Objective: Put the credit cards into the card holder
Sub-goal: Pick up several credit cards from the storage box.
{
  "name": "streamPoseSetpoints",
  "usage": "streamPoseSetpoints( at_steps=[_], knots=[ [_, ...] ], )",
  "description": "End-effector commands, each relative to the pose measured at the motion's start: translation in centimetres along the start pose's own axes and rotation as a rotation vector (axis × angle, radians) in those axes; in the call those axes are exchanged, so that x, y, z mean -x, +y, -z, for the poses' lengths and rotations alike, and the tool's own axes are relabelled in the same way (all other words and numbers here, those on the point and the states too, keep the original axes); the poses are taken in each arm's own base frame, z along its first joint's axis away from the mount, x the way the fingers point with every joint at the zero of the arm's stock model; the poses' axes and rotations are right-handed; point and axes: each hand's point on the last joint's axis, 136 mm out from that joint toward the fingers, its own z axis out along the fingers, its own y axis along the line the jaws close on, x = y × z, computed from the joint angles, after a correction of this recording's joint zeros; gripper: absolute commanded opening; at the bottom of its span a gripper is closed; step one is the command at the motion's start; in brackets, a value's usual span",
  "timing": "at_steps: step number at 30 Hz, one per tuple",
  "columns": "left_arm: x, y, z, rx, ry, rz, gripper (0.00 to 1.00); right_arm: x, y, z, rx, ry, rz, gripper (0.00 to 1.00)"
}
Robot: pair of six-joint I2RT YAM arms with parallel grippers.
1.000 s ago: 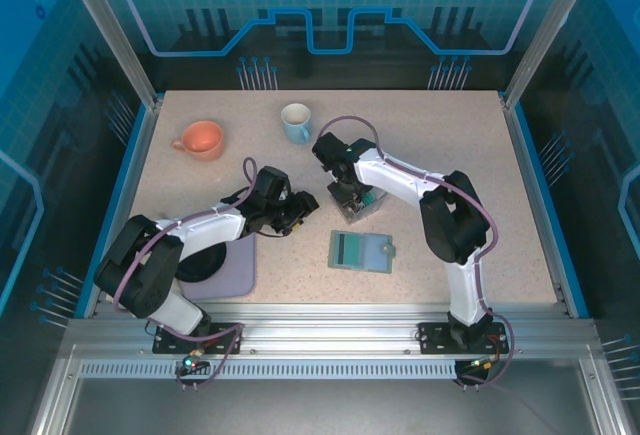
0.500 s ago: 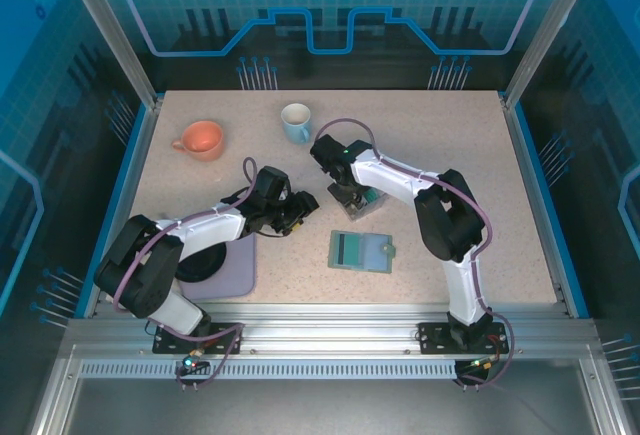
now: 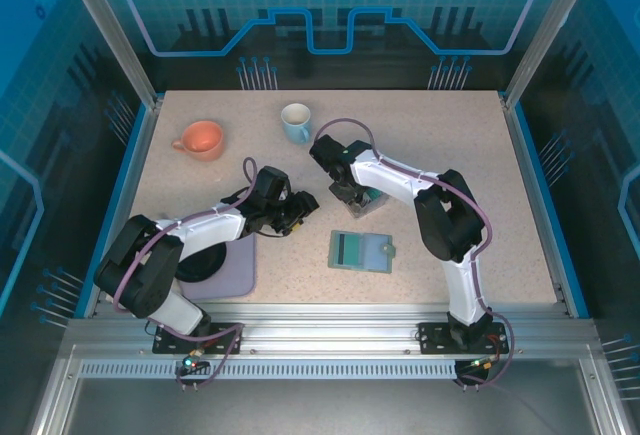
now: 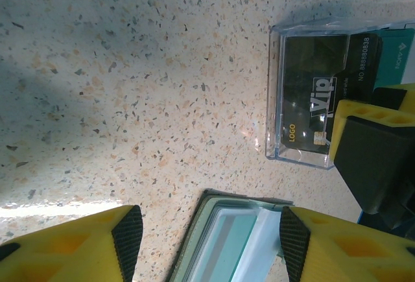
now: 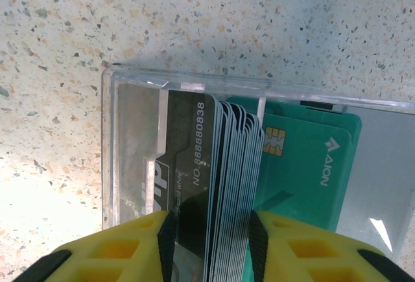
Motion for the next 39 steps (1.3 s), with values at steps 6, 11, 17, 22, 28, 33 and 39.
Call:
streamPoseSetpoints(
  at_steps=[6,11,17,22,28,33,39],
  knots=[
    [0.0,0.2,0.2,-0.011,0.005,0.019,0.61,0.4,-1.5,1.5,-0.032,-0.031,-0.013,0.34],
    [0.0,0.1,0.2,-0.012,0.005,0.019,0.62,0.3,-1.9,1.5,-0.038,-0.03,-0.021,0.33],
    [0.0,0.2,0.1,-0.01,0.008,0.02,0.62,0.2,-2.0,1.7,-0.035,-0.031,-0.026,0.27],
    [-0.1,0.2,0.1,-0.01,0.01,0.021,0.62,-0.1,-2.1,1.5,-0.035,-0.024,-0.029,0.22],
    [0.0,0.1,0.1,-0.012,0.011,0.021,0.62,-0.3,-2.2,1.4,-0.032,-0.019,-0.031,0.12],
    [0.0,0.1,0.0,-0.011,0.013,0.02,0.61,-0.4,-2.1,1.9,-0.006,-0.021,-0.045,0.05],
    [0.0,0.0,0.0,-0.012,0.013,0.017,0.62,-0.6,-1.7,2.7,0.082,-0.028,-0.084,0.0]
  ],
)
